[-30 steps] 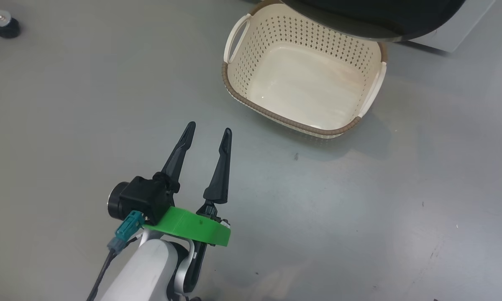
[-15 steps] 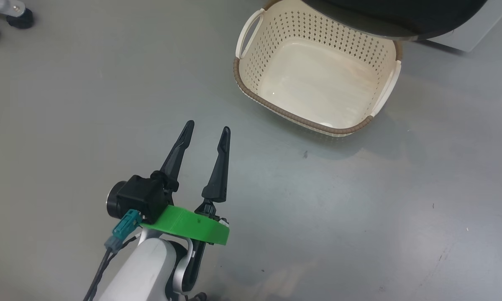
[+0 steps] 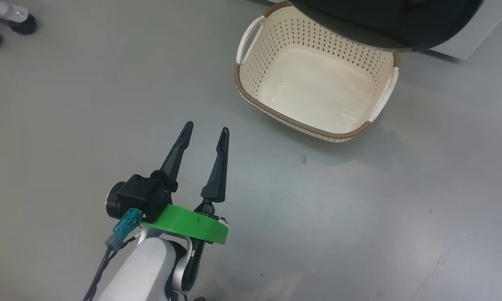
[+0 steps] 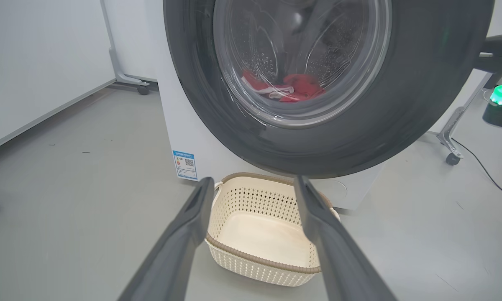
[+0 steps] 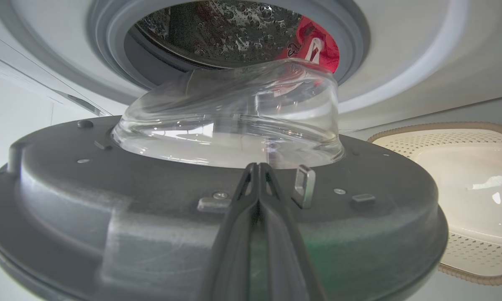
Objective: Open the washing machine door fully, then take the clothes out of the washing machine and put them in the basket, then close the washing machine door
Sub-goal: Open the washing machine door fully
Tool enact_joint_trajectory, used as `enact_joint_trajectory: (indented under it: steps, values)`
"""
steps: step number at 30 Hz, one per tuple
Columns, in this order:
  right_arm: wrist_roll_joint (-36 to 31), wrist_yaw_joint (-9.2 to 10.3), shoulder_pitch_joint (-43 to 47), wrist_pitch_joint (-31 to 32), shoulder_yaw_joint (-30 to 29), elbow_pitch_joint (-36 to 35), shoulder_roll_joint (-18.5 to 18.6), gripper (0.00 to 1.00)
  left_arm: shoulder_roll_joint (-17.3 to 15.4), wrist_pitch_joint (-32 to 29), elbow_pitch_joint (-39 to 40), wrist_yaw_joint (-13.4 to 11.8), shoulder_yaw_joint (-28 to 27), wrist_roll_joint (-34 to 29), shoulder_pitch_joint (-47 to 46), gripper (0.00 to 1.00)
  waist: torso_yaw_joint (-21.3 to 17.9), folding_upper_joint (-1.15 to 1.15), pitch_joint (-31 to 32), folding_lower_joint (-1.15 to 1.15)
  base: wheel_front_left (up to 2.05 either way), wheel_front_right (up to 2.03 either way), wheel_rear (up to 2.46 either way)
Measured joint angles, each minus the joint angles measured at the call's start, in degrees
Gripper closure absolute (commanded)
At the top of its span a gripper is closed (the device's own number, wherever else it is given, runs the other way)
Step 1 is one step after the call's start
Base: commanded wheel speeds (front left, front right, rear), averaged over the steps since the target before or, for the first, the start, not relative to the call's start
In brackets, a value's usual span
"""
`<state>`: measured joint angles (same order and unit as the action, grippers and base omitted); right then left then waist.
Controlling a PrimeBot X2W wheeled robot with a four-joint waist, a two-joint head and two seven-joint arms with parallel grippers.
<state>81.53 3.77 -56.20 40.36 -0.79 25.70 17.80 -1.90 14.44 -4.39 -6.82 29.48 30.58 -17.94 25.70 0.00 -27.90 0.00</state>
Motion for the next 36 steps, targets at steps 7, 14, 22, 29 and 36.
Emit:
enact_joint_trajectory:
  steps: [7,14,22,29,36]
  values:
    - [4.27,1.0,1.27,2.16,-1.36,1.52,-2.47,1.0,0.0,0.0,-0.67,0.0,-0.37,-0.16,0.01,0.0,-0.03,0.0,1.5,0.0,0.0,0.0,0.0]
    - [5.22,1.4,4.01,4.12,-0.7,2.72,-3.8,1.0,0.0,0.0,-1.42,0.0,-0.7,-0.59,0.07,0.0,-0.34,0.0,3.37,0.0,0.0,0.0,0.0]
    - [6.67,1.42,6.76,5.82,-0.26,3.47,-5.68,1.0,0.0,0.0,-2.29,0.0,-0.75,-1.12,0.51,0.0,-0.78,0.0,5.63,0.0,0.0,0.0,0.0]
    - [7.4,1.44,9.07,7.21,1.25,4.01,-8.78,1.0,-0.01,0.0,-2.67,0.0,-0.86,-1.88,1.59,0.0,-1.28,0.0,7.48,0.0,0.0,0.0,0.0]
    - [7.7,1.79,11.1,8.82,2.97,4.25,-10.59,1.0,-0.01,0.0,-2.93,0.0,-0.68,-2.02,1.86,0.0,-1.35,0.0,8.92,0.0,0.0,0.0,0.0]
